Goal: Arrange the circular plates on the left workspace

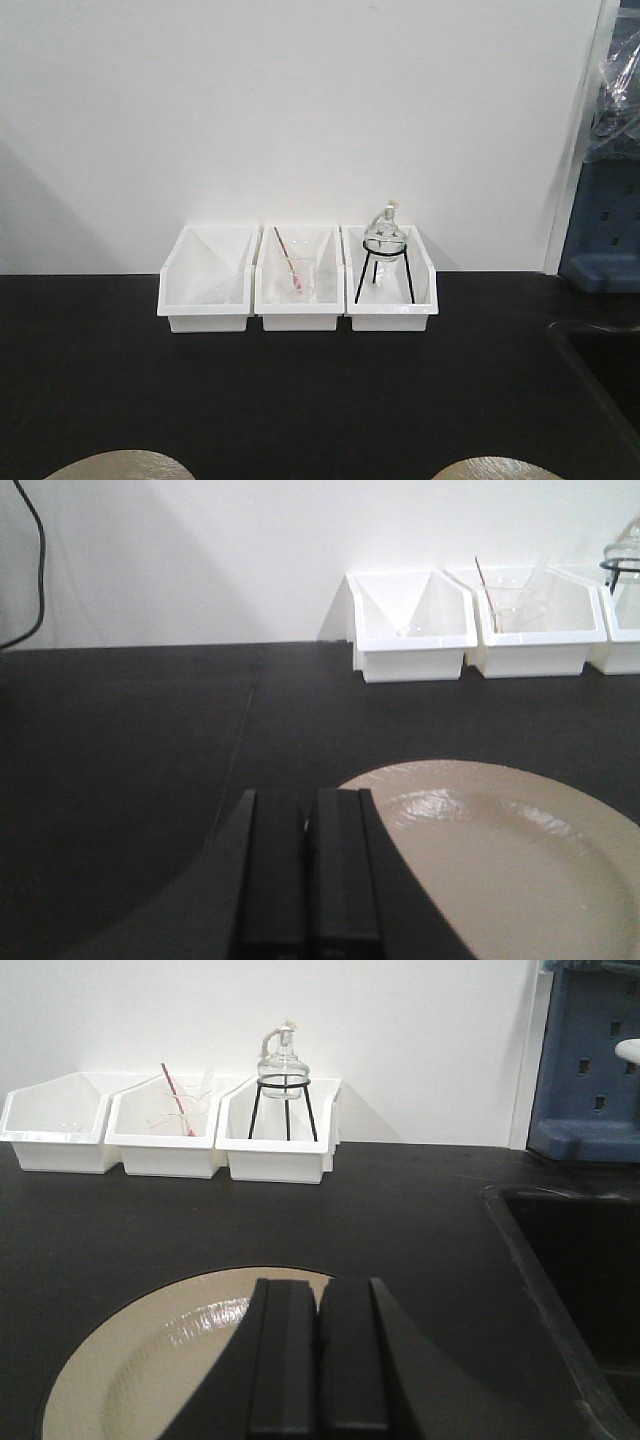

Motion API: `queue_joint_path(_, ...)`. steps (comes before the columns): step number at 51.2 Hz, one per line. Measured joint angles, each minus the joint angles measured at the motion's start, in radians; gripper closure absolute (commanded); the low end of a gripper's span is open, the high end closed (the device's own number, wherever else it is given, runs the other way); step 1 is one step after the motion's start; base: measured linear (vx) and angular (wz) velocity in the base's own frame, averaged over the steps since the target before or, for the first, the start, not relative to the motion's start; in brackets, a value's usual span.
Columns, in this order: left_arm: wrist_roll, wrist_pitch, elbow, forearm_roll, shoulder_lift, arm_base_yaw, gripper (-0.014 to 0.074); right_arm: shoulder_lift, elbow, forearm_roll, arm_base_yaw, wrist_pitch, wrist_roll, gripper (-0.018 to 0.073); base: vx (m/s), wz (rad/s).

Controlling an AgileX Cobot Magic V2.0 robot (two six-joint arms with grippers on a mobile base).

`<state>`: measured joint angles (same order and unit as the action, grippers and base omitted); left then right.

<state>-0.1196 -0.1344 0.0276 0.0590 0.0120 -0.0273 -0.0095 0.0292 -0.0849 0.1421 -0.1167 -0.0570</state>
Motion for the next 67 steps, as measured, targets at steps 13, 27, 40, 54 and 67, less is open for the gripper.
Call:
queue_joint_path(13,0.000,0.087,0.000,-0.004,0.000,0.000,0.0596,0.000,0.000,0.012,0.000,0.071,-0.007,0.0564,0.00,0.00)
queue_joint_path(27,0.145,0.146,-0.026,0.093,0.000,0.000,0.0596,0.000,-0.088,0.113,0.000,0.084,-0.085,0.0564,0.00,0.00)
queue_joint_path(40,0.172,-0.136,-0.327,0.105,-0.092,0.000,0.0596,0.169,-0.396,0.140,0.000,-0.070,-0.101,0.0564,0.00,0.00)
queue_joint_path(54,0.090,-0.380,-0.641,0.239,-0.544,0.033,0.0596,0.708,-0.768,0.238,0.000,-0.395,-0.062,0.0564,0.00,0.00)
queue_joint_path(67,-0.407,-0.572,-0.764,0.834,-1.003,0.049,0.0596,1.190,-1.013,0.775,0.000,-0.739,0.422,0.0564,0.00,0.00)
